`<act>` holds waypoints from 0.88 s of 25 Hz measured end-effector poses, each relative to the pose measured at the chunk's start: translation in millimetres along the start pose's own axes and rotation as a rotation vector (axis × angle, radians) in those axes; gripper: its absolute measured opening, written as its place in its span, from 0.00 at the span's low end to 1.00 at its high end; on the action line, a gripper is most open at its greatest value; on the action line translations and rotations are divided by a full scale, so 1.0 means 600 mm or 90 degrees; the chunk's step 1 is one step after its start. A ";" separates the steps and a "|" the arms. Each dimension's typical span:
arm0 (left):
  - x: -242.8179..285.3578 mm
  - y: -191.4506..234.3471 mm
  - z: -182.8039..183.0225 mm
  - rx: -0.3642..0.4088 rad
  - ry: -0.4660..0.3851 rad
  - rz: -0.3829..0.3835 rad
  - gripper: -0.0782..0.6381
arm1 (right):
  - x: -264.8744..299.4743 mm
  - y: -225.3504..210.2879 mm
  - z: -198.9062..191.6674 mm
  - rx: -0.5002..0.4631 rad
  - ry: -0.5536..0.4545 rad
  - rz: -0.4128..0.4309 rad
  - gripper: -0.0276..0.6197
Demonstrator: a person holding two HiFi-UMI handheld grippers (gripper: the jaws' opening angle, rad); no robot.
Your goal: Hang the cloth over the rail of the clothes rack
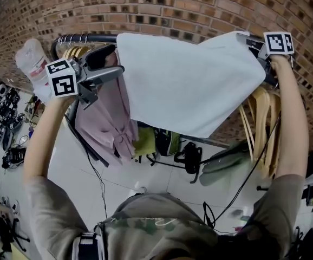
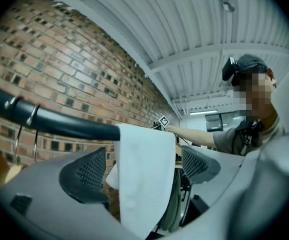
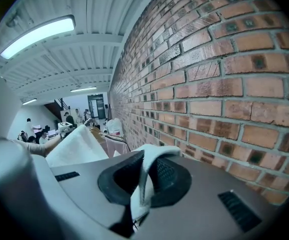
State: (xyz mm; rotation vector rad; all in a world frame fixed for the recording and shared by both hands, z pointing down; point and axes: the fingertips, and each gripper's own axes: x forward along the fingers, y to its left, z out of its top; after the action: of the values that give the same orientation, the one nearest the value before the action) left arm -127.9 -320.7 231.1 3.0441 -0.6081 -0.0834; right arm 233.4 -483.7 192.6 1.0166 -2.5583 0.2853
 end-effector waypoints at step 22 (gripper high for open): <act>0.034 0.027 -0.029 -0.113 -0.006 -0.073 0.13 | -0.006 0.003 -0.005 0.008 0.001 -0.001 0.07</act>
State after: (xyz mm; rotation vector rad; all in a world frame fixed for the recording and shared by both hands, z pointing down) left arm -114.2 -342.9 248.0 2.9047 -0.4032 -0.1462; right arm 235.4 -479.5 193.6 1.0233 -2.5574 0.3010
